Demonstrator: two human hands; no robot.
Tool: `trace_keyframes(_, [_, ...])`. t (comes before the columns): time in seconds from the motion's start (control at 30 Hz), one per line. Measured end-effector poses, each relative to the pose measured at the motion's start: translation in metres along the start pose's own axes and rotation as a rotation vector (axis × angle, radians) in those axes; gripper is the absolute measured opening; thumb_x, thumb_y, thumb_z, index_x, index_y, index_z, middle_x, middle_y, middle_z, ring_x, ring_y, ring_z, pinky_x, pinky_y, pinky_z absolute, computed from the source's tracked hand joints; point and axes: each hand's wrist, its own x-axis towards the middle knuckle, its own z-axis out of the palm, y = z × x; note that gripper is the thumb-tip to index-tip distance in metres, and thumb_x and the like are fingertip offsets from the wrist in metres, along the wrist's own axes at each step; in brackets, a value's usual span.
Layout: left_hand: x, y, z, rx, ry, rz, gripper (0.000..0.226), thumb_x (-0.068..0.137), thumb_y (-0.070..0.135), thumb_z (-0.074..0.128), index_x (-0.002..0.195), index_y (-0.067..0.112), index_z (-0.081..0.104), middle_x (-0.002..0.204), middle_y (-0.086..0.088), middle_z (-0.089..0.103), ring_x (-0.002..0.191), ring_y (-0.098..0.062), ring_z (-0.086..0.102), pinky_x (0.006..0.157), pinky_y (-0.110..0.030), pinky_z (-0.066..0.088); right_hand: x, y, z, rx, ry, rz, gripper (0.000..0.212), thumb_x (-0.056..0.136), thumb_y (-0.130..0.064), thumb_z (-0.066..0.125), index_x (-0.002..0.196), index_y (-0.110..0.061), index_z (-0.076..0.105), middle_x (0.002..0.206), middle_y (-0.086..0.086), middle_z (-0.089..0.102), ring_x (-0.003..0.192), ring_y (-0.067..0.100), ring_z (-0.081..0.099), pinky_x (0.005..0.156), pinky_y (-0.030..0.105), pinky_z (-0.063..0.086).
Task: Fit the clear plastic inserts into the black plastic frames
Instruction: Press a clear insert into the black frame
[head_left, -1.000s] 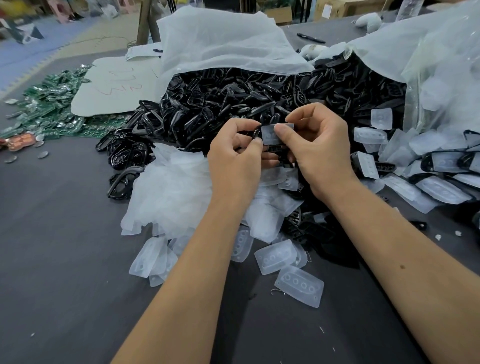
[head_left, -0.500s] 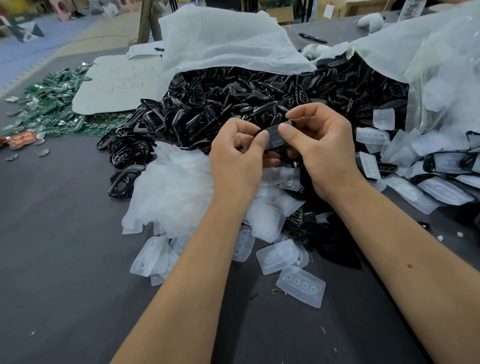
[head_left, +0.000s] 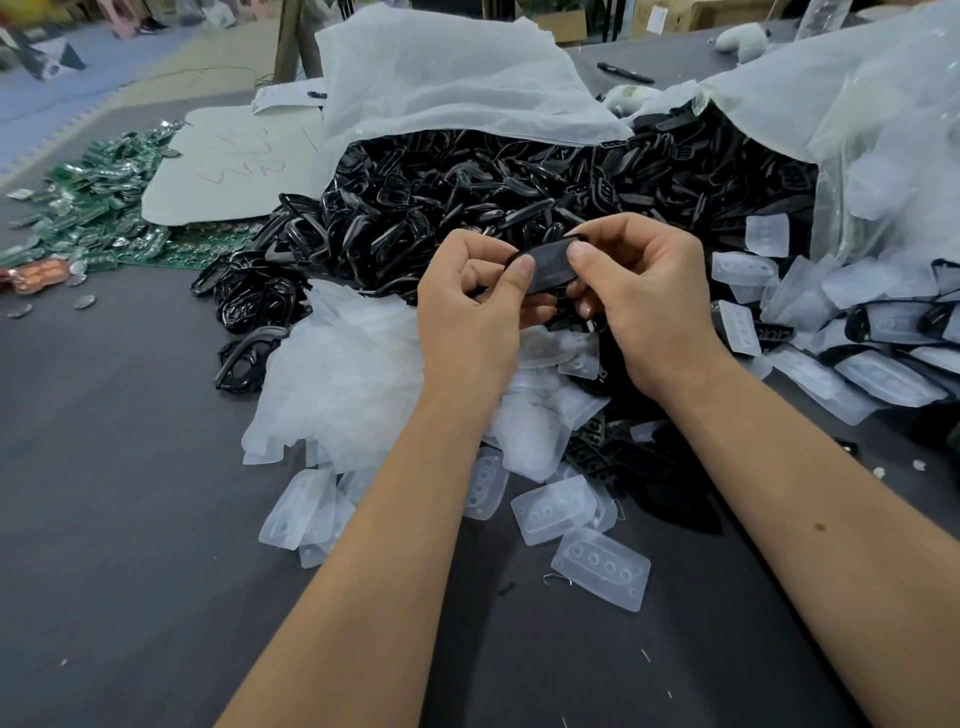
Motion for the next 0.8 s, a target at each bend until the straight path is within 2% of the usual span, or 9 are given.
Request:
trace_keyframes(0.33, [-0.0007,0.0012,-0.0005,-0.055,-0.037,-0.003,0.016,0.097,-0.004,0.065,0.089,0.01,0.063,0.066,0.003,0.065,0.068,-0.022,0.073,0.065,-0.031,0.061,-0.0003,-0.0006,0.0006,0.017,-0.015,0.014,0.001,0.09,-0.011,0.07,0.089,-0.012,0.071,0.068,-0.002,0.069,0.054,0.013,0.061,0.045,0.026,0.046])
trace_keyframes(0.5, [-0.0017,0.0026,0.0007,-0.04,-0.06,-0.002,0.019,0.098,-0.005,0.064,0.088,0.012,0.063,0.07,0.008,0.065,0.071,-0.013,0.071,0.068,-0.031,0.061,-0.001,-0.0019,-0.0008,0.021,-0.039,-0.004,0.007,0.086,-0.01,0.074,0.09,-0.016,0.073,0.074,-0.003,0.072,0.06,0.013,0.062,0.05,0.026,0.048])
trace_keyframes(0.6, [-0.002,0.0043,0.0,-0.045,-0.068,-0.005,0.018,0.097,-0.005,0.062,0.09,0.011,0.063,0.077,-0.002,0.066,0.075,-0.016,0.072,0.07,-0.031,0.061,-0.0021,-0.0033,0.0003,0.039,-0.049,-0.013,0.011,0.086,-0.005,0.074,0.089,-0.016,0.073,0.076,-0.002,0.072,0.065,0.012,0.063,0.055,0.025,0.05])
trace_keyframes(0.8, [-0.0031,0.0064,0.0003,-0.101,-0.093,-0.048,0.013,0.097,-0.004,0.063,0.096,0.008,0.069,0.099,-0.027,0.073,0.095,-0.04,0.074,0.08,-0.039,0.062,-0.0041,-0.0081,0.0012,0.099,-0.07,-0.008,0.017,0.087,0.002,0.071,0.083,-0.014,0.072,0.072,-0.003,0.071,0.062,0.01,0.063,0.056,0.023,0.05])
